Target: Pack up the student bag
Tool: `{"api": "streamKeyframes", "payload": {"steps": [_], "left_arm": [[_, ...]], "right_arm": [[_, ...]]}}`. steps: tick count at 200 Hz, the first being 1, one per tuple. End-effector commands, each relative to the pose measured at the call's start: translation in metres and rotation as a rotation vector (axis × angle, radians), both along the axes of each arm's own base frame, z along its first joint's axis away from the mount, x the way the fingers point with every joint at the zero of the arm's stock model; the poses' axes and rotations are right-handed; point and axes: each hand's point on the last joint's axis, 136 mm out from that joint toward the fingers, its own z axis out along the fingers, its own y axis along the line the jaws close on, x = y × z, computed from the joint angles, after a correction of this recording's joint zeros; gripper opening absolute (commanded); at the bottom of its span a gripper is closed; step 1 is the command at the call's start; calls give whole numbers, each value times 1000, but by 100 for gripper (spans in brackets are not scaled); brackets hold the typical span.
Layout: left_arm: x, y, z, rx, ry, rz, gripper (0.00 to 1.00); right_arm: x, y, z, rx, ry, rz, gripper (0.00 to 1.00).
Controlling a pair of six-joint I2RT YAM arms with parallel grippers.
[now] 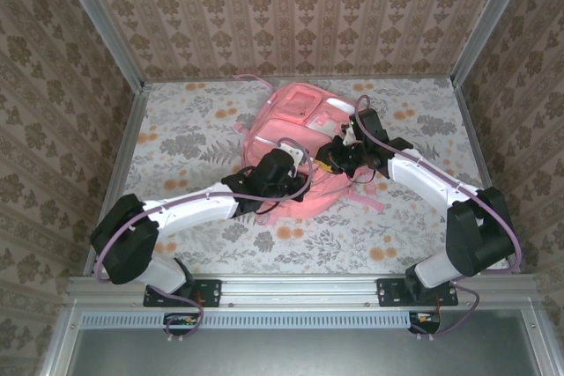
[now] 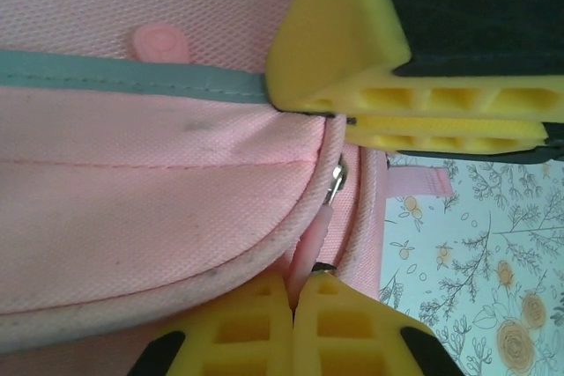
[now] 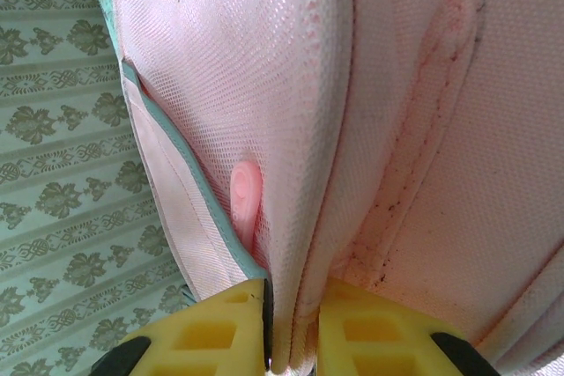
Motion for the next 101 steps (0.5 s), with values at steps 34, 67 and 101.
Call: {"api": "streamKeyframes", "payload": {"steps": [34,67,101], "left_arm": [[17,8,20,23,-150,21,0],[13,31,12,105,-154,59,0],[11,58,5,180,-149,123,0]], "right_arm": [[0,4,37,36,-72,20,15],[6,-7,36,-2,-82,-18,13],[8,-10,30,-21,-76,-33,12]]}}
